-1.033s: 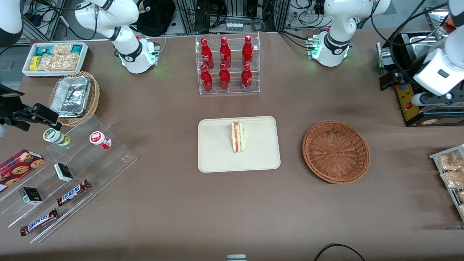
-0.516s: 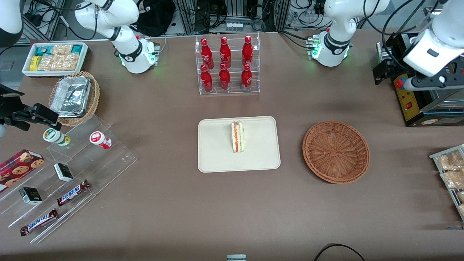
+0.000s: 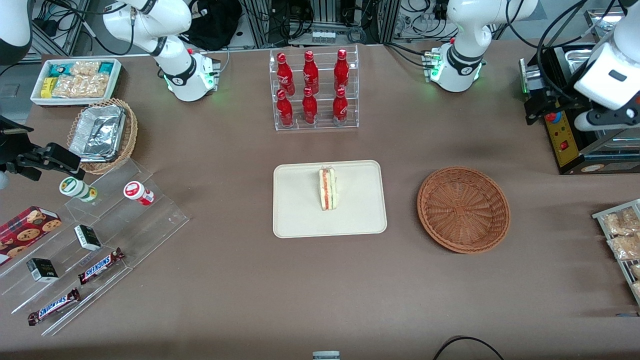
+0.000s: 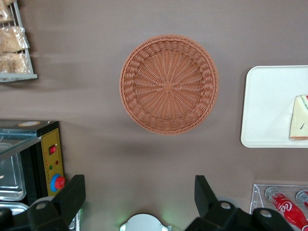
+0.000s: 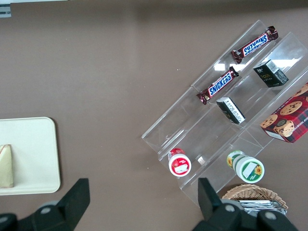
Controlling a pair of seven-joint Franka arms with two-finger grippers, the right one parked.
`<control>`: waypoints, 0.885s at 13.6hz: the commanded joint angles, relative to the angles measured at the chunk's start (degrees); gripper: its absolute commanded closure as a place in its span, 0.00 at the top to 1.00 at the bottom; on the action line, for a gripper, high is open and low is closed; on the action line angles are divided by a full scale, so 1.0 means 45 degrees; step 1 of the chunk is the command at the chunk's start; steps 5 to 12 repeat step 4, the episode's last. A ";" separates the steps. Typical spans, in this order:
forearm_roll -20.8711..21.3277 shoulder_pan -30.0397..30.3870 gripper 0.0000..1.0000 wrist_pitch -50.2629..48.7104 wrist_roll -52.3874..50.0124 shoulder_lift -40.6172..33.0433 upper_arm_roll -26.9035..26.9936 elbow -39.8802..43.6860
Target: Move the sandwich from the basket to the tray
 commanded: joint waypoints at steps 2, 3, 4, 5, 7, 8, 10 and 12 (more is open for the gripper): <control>0.0096 -0.0367 1.00 -0.0092 -0.0267 0.0807 0.0141 0.0936; 0.0076 -0.0348 1.00 -0.0073 -0.0248 0.0847 0.0141 0.0956; 0.0095 -0.0348 1.00 -0.0072 -0.0228 0.0847 0.0141 0.0956; 0.0095 -0.0348 1.00 -0.0072 -0.0228 0.0847 0.0141 0.0956; 0.0095 -0.0348 1.00 -0.0072 -0.0228 0.0847 0.0141 0.0956; 0.0095 -0.0348 1.00 -0.0072 -0.0228 0.0847 0.0141 0.0956; 0.0095 -0.0348 1.00 -0.0072 -0.0228 0.0847 0.0141 0.0956; 0.0095 -0.0348 1.00 -0.0072 -0.0228 0.0847 0.0141 0.0956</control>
